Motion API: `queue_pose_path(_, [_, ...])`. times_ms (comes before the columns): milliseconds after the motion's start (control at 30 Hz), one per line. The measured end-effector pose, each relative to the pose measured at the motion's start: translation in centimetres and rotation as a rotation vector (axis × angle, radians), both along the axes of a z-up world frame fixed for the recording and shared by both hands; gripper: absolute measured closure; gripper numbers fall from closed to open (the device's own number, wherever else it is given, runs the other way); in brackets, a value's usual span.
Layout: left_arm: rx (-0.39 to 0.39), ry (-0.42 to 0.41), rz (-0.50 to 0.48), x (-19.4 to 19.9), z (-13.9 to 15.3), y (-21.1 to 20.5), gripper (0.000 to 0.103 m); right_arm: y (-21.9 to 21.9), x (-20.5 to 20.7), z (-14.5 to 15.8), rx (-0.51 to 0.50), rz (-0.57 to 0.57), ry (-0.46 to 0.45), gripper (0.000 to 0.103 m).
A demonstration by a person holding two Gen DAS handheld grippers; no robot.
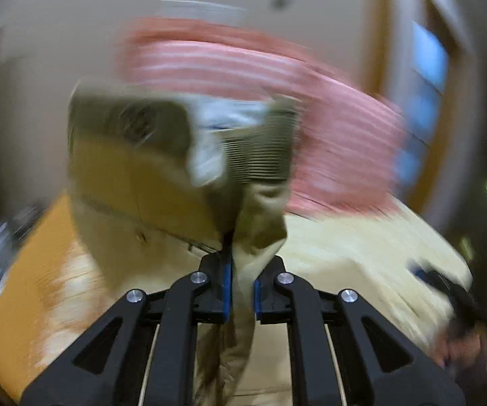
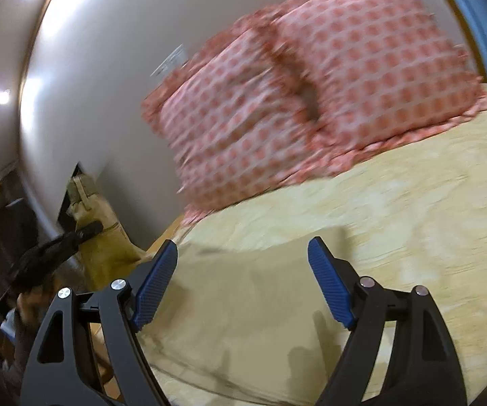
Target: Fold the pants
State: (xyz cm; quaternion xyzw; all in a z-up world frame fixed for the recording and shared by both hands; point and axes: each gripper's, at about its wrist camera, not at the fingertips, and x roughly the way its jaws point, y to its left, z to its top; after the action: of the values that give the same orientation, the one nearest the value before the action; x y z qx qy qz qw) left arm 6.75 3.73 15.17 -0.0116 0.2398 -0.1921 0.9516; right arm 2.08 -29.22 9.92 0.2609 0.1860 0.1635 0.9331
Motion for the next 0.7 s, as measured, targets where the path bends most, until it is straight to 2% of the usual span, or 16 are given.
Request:
queue_pose_path(67, [0.083,0.043,-0.193,-0.8,-2.5,-6.2,0.093,-1.3,0.0,-0.4,0.036,-0.027,0.022,0.018])
queue_pose_path(133, [0.147,0.138,-0.328,-1.3,-5.8,-10.2,0.093,-2.5,0.4,-1.5,0.099,-0.024,0.071,0.018])
queue_pose_path(200, [0.206,0.212,-0.386,-1.8,-8.6,-12.1,0.092,-3.3,1.2,-2.9,0.166,-0.011,0.142,0.018])
queue_pose_path(267, [0.198,0.258,-0.420,-2.6,-9.8,-12.0,0.087,-3.6,1.9,-4.0,0.201,0.004,0.202,0.018])
queue_pose_path(300, [0.176,0.253,-0.414,-2.9,-9.4,-11.2,0.084,-3.7,2.5,-4.6,0.207,0.014,0.241,0.018])
queue_pose_path(333, [0.123,0.243,-0.411,-3.3,-8.5,-9.7,0.080,-3.6,2.8,-5.0,0.205,0.018,0.262,0.018])
queue_pose_path(400, [0.015,0.222,-0.371,-3.5,-6.6,-6.6,0.058,-3.1,3.7,-5.8,0.178,0.015,0.302,0.018])
queue_pose_path(433, [-0.024,0.202,-0.316,-3.3,-5.7,-5.0,0.035,-2.7,4.3,-6.2,0.150,0.022,0.331,0.019])
queue_pose_path(467, [-0.056,0.180,-0.217,-2.7,-5.0,-2.1,0.027,-2.2,4.8,-6.7,0.129,0.032,0.356,0.021])
queue_pose_path(500, [-0.072,0.186,-0.152,-2.3,-5.0,-0.3,0.027,-1.7,5.7,-7.2,0.112,0.044,0.389,0.027])
queue_pose_path(533, [-0.095,0.218,-0.093,-1.4,-5.3,1.6,0.027,-1.3,5.8,-7.4,0.091,0.046,0.391,0.028])
queue_pose_path(600, [-0.138,0.330,0.004,1.1,-6.9,5.2,0.027,-0.4,6.4,-7.6,0.052,0.055,0.399,0.033])
queue_pose_path(700, [-0.148,0.463,0.062,4.5,-9.7,6.9,0.029,0.6,7.3,-7.8,-0.001,0.059,0.403,0.043])
